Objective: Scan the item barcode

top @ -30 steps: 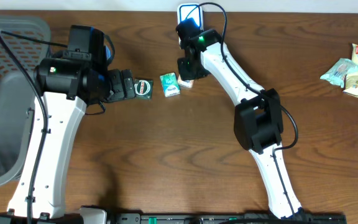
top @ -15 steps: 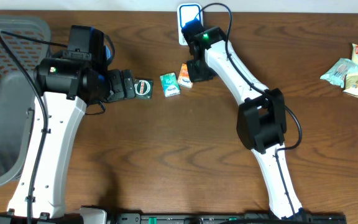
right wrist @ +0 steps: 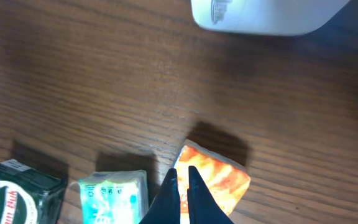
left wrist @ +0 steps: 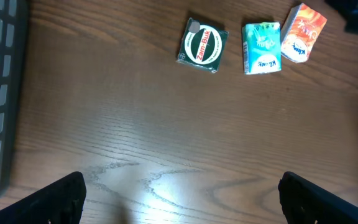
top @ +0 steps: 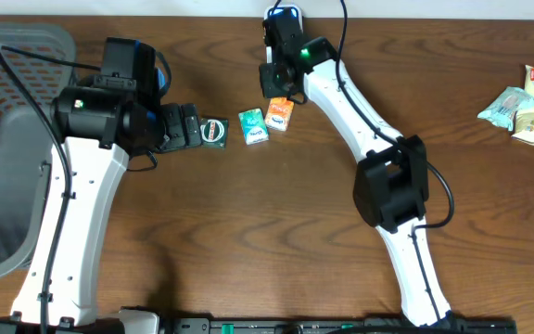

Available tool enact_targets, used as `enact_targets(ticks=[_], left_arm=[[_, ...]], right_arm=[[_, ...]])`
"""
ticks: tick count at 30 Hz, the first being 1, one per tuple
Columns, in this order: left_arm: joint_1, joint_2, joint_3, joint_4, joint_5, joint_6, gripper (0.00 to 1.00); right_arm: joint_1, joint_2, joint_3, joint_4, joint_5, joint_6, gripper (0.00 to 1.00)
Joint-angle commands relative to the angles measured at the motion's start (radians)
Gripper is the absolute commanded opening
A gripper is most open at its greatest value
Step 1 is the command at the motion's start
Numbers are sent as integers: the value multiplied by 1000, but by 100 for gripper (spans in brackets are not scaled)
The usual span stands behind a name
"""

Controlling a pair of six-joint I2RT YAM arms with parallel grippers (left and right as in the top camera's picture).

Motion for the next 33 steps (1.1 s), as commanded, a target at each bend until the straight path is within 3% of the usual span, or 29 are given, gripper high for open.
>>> enact_targets(ticks=[1,18,33], left_arm=[[2,0,3,0,-6,3,98],[2,0,3,0,-6,3,98],[2,0,3,0,-6,3,98]], right_arm=[[-3,48,0,-22,-5,-33,1],[7,114,0,-138,-4,-109,1],[8,-16,0,-723,67,-30,1]])
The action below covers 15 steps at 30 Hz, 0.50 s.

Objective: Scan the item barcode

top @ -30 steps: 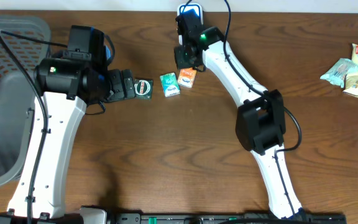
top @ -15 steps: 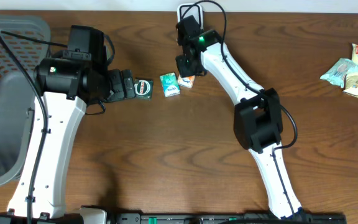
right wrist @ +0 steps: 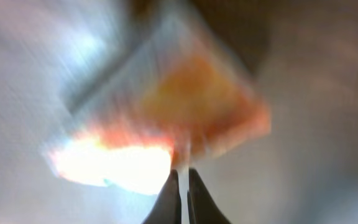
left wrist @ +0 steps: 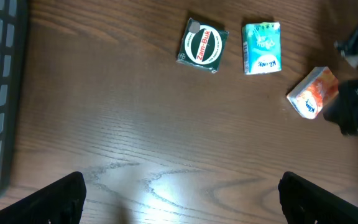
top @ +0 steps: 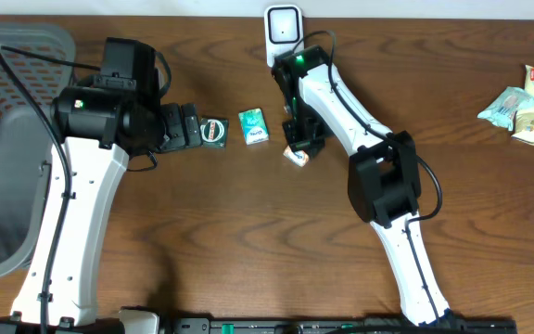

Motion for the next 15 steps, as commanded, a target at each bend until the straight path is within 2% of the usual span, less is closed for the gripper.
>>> enact_targets(ticks=[1,4,9,10,12,13,14,15], left_arm=[[2,0,3,0,-6,3,98],[2,0,3,0,-6,3,98],[2,0,3,0,-6,3,98],[2,0,3,0,-6,3,98],[2,0,3,0,-6,3,98],[2,0,3,0,-6,3,98],[2,0,3,0,-6,3,98],[2,0,3,0,-6,3,98]], right_arm=[[9,-97,-3,-29,79,27,1],[11,-126,-3,40,173,-6,1],[3,-130,-3,233,103,-318,5],[0,-130,-3,262,56,-381,13],[-5,-130,-3,310,-12,-445,36],[-6,-130,-3,328,-33,-456,58],[-6,-129,-3,345,-48,-467,62],[-6,-128,-3,355,-56,-477,57]])
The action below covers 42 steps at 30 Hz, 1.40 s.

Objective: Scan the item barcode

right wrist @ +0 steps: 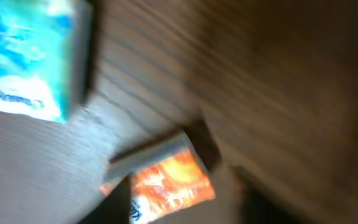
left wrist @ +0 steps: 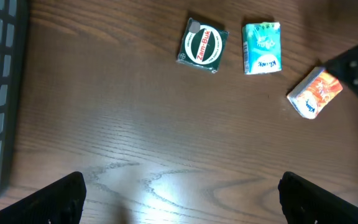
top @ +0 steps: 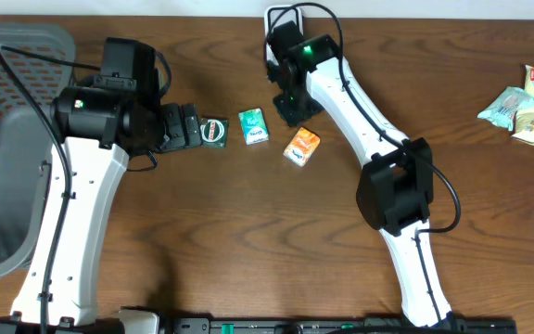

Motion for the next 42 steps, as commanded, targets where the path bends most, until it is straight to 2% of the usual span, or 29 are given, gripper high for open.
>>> enact_targets(ticks=[1,2,4,7,10,13,15,20,23,24,27,31,32,34,38,42], left_arm=[[2,0,3,0,-6,3,98],[2,0,3,0,-6,3,98],[2,0,3,0,-6,3,98],[2,0,3,0,-6,3,98],[2,0,3,0,-6,3,98],[2,0,3,0,-6,3,98],[2,0,3,0,-6,3,98],[2,0,3,0,-6,3,98],[2,0,3,0,-6,3,98],[2,0,3,0,-6,3,98],[2,0,3,0,-6,3,98],[3,0,3,0,-6,3,98],[2,0,3,0,-6,3,98],[2,0,3,0,-6,3,98],[2,0,3,0,-6,3,98],[2,0,3,0,-6,3,98]], right_arm=[[-10,-12,0,35,-88,-138,47],[-10,-9,0,44,-88,-137,36],[-13,3,0,61,-109,-137,25],[-16,33,0,66,-124,-137,25],[-18,64,-1,40,-104,-137,16],[-26,86,-1,-14,-85,-138,19],[-33,89,-1,-65,-74,-138,33],[-60,89,-1,-265,-46,-108,36],[-72,87,-1,-388,-62,-73,35],[-72,87,-2,-414,-70,-32,25],[-66,82,0,-409,-83,-16,26],[-66,78,26,-315,-79,-16,25],[-68,78,34,-280,-80,-16,22],[-71,78,37,-195,-83,9,2],[-73,78,37,-49,-85,77,1],[-73,78,37,24,-114,77,1]])
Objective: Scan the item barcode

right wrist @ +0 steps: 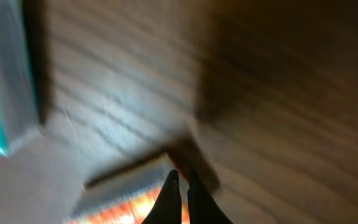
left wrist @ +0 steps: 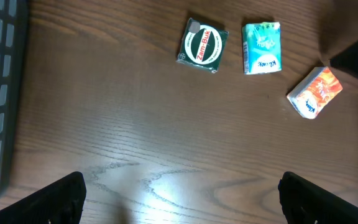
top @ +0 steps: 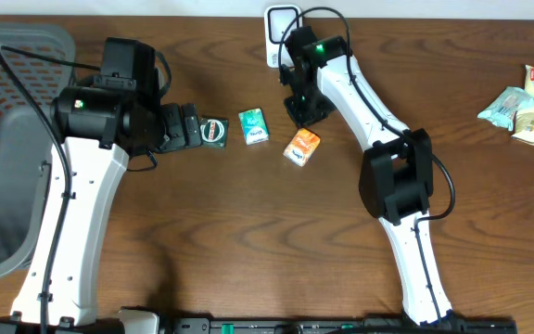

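Three small items lie on the wooden table: a green Zam-Buk tin (top: 213,131), a teal packet (top: 253,126) and an orange packet (top: 301,147). The white scanner (top: 284,23) stands at the table's far edge. My right gripper (top: 306,109) is shut and empty, just beyond the orange packet (right wrist: 123,208), which is blurred in the right wrist view. My left gripper (left wrist: 182,199) is open, wide apart, its fingers (left wrist: 55,196) low over bare wood short of the tin (left wrist: 204,45).
A grey mesh basket (top: 17,139) fills the left side of the table. Several snack packets (top: 531,107) lie at the far right edge. Cables run behind the scanner.
My right gripper has shifted slightly to the right, staying shut beside the orange packet. The three items and my left arm have not moved.
At first the orange packet lay right beside the teal one, with my shut right gripper at it. Then the packet was nearer the front and turned, the gripper on it. After that the gripper stood back from it, and remains so.
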Available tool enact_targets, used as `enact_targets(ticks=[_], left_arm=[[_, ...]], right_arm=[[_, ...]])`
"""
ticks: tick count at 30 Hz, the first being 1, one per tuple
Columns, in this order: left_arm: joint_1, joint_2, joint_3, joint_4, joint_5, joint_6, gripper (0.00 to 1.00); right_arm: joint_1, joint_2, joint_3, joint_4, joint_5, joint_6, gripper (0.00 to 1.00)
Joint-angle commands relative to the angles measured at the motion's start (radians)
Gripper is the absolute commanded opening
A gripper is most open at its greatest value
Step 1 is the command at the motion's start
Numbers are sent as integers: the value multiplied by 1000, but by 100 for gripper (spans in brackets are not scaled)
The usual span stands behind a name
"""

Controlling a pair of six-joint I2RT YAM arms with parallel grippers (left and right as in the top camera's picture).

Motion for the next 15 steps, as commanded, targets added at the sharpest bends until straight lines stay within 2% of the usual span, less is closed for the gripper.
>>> enact_targets(ticks=[1,9,15], left_arm=[[2,0,3,0,-6,3,98],[2,0,3,0,-6,3,98],[2,0,3,0,-6,3,98]], right_arm=[[-1,-10,23,43,-29,36,1],[4,-9,10,85,-185,-12,1],[11,-7,-77,36,-92,-54,1]])
